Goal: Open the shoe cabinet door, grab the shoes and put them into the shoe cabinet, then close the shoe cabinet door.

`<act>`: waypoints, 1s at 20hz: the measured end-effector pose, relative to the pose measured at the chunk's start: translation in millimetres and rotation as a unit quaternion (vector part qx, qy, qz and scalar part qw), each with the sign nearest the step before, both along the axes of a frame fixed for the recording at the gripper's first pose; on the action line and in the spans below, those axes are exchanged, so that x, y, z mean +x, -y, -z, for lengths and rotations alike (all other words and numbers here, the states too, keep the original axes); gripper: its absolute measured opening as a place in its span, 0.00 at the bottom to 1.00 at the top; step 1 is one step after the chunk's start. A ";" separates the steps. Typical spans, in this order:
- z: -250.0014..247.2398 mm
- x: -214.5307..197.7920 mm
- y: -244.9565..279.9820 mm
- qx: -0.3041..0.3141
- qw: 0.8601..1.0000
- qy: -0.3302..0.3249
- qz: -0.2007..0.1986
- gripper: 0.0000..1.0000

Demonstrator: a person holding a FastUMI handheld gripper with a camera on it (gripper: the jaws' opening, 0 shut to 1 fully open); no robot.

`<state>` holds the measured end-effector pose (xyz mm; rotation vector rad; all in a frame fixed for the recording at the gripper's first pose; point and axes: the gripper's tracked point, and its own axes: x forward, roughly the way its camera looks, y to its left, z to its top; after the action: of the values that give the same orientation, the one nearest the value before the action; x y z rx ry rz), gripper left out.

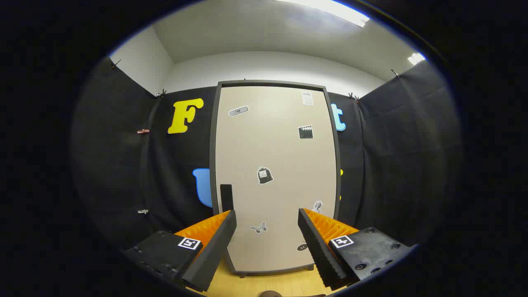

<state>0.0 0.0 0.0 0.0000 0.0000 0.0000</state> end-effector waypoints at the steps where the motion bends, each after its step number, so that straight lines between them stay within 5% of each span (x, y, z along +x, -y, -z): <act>1: -0.3 0.7 -0.9 -0.001 1.000 0.001 -0.001 0.98; 20: 3.9 14.2 -19.3 0.002 1.000 -0.005 -0.012 0.98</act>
<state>14.2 19.3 -3.9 0.0035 0.0097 0.0239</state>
